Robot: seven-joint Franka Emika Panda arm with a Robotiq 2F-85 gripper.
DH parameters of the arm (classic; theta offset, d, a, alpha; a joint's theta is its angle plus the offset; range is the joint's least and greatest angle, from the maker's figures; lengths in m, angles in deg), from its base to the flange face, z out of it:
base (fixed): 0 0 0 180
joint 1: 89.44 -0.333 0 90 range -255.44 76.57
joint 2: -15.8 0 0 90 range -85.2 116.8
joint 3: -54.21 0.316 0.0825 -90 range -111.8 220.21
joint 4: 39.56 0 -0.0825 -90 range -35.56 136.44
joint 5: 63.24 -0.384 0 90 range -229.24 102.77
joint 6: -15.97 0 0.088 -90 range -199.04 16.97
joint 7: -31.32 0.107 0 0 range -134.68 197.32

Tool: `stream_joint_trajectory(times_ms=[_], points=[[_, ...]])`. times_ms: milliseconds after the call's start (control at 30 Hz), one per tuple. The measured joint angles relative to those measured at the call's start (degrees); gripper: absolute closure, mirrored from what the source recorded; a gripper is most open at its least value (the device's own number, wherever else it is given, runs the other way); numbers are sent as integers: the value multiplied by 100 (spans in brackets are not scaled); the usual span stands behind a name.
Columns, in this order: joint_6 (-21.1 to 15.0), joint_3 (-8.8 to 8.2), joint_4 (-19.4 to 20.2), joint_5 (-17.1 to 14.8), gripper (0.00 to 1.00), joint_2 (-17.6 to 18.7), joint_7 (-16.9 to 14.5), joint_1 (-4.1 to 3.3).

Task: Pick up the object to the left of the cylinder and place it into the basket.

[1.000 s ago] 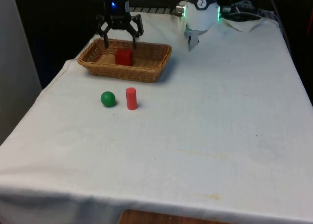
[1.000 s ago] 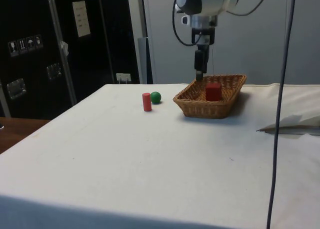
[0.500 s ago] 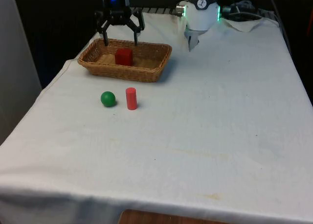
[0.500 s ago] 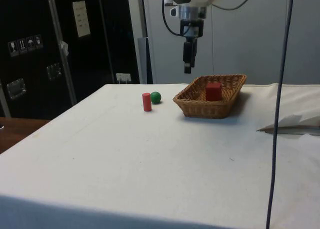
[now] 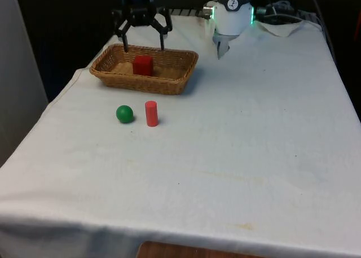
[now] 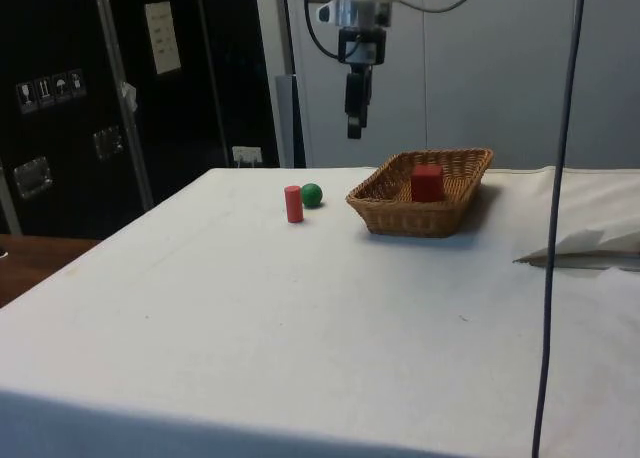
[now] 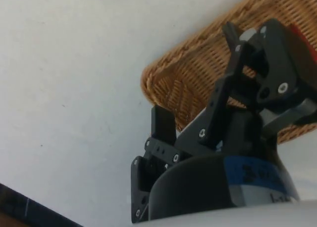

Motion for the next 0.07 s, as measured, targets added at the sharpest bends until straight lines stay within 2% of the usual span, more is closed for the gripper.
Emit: stream_joint_trajectory(times_ms=[67], points=[[6, 11, -11, 11, 0, 6, 29, -11]])
